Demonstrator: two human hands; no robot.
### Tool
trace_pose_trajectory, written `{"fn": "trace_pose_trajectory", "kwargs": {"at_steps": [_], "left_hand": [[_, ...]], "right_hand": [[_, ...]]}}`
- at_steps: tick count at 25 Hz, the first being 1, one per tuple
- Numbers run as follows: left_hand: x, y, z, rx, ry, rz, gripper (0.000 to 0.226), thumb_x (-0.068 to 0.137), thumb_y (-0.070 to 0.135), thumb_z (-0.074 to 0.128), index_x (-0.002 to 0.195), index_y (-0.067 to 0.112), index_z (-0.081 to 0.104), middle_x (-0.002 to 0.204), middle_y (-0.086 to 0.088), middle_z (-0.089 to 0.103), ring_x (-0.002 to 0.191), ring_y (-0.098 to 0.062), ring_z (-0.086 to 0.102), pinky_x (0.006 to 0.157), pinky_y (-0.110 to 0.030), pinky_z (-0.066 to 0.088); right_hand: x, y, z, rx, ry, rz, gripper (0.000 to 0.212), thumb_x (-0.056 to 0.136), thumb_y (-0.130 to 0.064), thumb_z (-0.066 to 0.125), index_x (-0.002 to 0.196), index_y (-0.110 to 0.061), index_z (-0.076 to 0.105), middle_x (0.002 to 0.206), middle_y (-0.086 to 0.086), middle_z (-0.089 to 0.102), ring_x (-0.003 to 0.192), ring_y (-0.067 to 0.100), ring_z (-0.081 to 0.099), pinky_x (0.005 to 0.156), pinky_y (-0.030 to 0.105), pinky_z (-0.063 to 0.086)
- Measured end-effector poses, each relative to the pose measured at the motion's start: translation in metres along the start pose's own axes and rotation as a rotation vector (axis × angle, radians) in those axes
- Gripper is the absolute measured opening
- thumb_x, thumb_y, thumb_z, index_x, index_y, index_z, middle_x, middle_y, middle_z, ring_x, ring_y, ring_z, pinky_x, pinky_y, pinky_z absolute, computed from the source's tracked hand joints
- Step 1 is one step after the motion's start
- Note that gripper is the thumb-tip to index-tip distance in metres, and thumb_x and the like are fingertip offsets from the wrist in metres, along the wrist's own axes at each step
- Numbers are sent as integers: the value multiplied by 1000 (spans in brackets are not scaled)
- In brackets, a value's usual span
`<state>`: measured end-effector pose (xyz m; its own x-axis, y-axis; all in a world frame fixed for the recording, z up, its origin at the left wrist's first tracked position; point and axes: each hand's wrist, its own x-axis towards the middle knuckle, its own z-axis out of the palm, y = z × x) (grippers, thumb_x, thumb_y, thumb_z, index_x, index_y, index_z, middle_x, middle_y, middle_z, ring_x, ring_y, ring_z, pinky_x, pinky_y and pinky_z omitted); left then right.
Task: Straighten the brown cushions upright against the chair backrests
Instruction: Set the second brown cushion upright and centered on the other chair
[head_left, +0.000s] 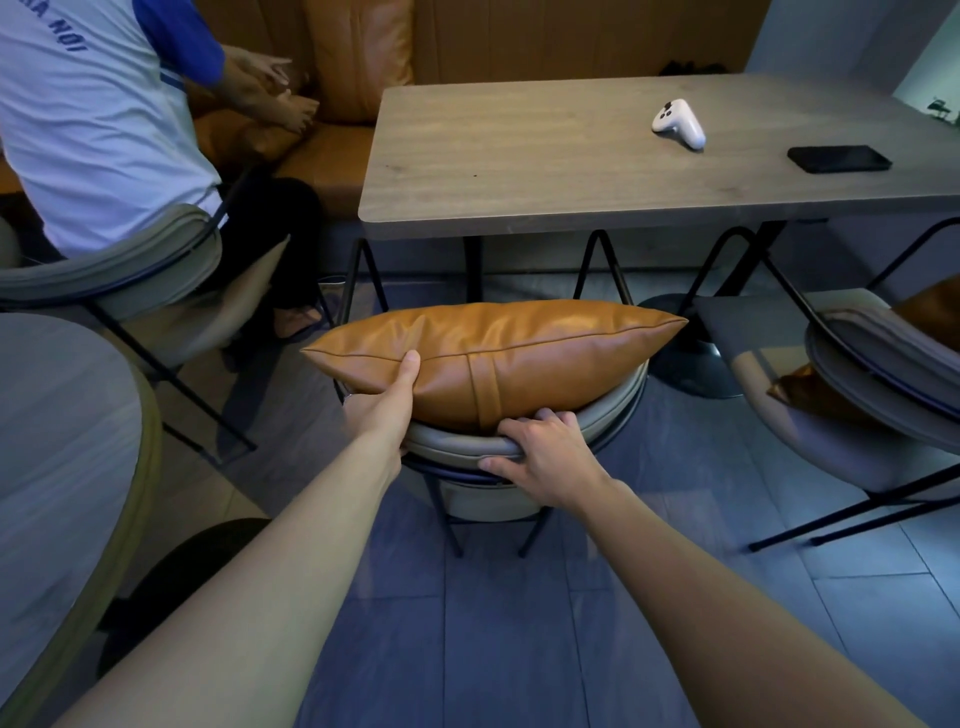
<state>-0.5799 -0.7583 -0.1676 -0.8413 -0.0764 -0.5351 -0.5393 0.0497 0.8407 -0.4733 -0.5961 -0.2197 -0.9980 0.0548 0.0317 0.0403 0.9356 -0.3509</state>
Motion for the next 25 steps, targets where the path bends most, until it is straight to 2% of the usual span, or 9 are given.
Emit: {"fn": "trace_pose_trajectory", "kwargs": {"at_steps": [4,9,12,15,18,21,23,25], "left_hand": [[2,-11,-4,62,35,47,98,71,68,79,145,13,45,140,-9,59,128,-33,56,107,-54,48],[9,-9,-8,91,75,49,80,69,62,84,127,11,60,125,-7,68,114,-27,65,101,-47,54],[9,-6,-7,114,81,69,78,69,61,85,125,12,62,124,-8,69,115,-28,65,101,-47,55],[8,-9,-10,122,66,74,84,70,64,82,131,12,58,129,-8,66,121,-30,62,103,-49,52],[7,-9,-16,70,23,63,101,57,71,83,135,13,57,130,-6,66,120,-29,63,103,-50,52],[10,-8,-20,34,0,61,102,57,66,87,137,12,55,131,-6,66,119,-29,63,104,-49,52],[10,-6,-21,17,-35,61,106,59,65,87,142,10,50,134,-6,63,122,-29,61,105,-49,51],[11,-5,-22,8,-74,67,104,64,61,87,144,8,49,135,-4,62,124,-28,59,105,-47,51]], "right_hand": [[1,1,1,2,-5,9,39,95,-63,53,88,-26,46,100,1,71,104,30,53,77,38,20],[1,1,0,27,-5,16,39,92,-65,50,85,-26,49,91,-3,65,101,28,52,76,37,18],[0,-2,-2,1,-4,-3,43,95,-62,46,92,-22,59,92,-1,65,100,30,53,76,37,18],[-5,-7,0,-37,48,-30,46,95,-61,44,93,-19,63,96,5,71,97,34,56,76,38,20],[-6,-11,1,14,28,20,36,97,-57,54,83,-23,54,90,4,68,98,32,54,76,37,19],[-3,-16,-2,58,-37,104,34,95,-54,59,92,-21,67,86,-1,65,101,29,54,79,37,23],[-11,-13,-1,165,89,135,30,91,-43,66,104,-17,74,94,2,72,101,29,58,88,39,38],[-25,-10,-2,238,344,282,28,87,-30,71,108,-13,73,104,5,69,104,30,59,92,47,46]]}}
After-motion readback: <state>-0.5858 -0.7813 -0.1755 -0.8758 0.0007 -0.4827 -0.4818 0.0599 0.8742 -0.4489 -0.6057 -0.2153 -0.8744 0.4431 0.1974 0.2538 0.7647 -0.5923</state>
